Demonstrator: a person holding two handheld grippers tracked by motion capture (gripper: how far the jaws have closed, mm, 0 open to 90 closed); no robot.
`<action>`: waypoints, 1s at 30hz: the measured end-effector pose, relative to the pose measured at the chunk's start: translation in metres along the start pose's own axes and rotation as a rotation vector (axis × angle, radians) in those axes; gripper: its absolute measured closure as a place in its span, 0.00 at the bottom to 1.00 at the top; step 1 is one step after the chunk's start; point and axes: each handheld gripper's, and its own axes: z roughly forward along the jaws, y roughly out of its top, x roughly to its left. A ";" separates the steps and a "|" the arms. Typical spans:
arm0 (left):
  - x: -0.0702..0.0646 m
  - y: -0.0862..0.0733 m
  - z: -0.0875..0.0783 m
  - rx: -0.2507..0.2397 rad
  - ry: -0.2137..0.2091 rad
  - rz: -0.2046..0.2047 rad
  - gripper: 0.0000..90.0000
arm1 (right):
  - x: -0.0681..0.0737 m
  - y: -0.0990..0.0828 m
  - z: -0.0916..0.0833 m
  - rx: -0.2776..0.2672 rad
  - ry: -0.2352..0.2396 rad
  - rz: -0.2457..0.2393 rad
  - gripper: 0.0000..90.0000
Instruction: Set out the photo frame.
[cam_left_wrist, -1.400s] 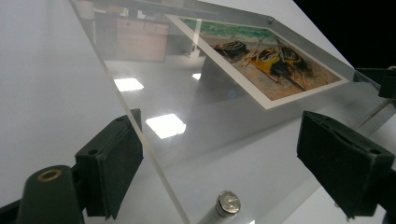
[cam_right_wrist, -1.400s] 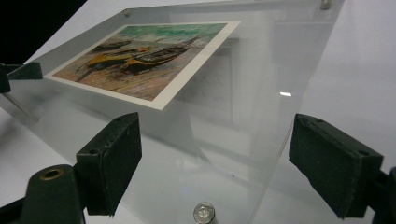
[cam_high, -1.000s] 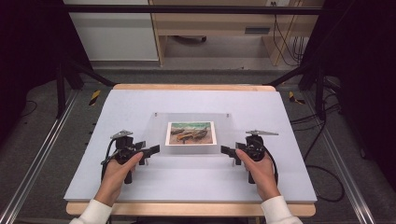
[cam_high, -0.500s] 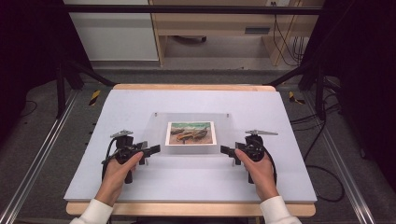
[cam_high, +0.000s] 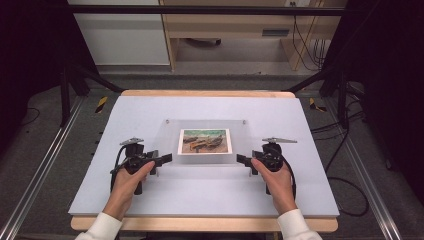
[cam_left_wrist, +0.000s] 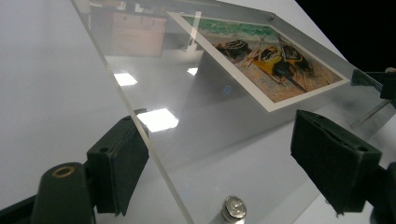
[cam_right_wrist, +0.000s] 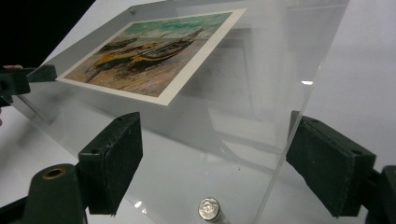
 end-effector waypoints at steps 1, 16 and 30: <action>0.001 0.001 0.001 0.003 -0.001 0.003 0.21 | -0.001 0.001 0.001 0.000 -0.001 0.002 0.21; -0.002 0.004 0.000 -0.033 0.026 0.049 0.25 | 0.002 0.005 0.001 -0.020 -0.041 -0.056 0.22; -0.012 -0.003 -0.013 -0.053 0.052 0.073 0.34 | 0.012 0.000 -0.011 -0.027 -0.066 -0.143 0.27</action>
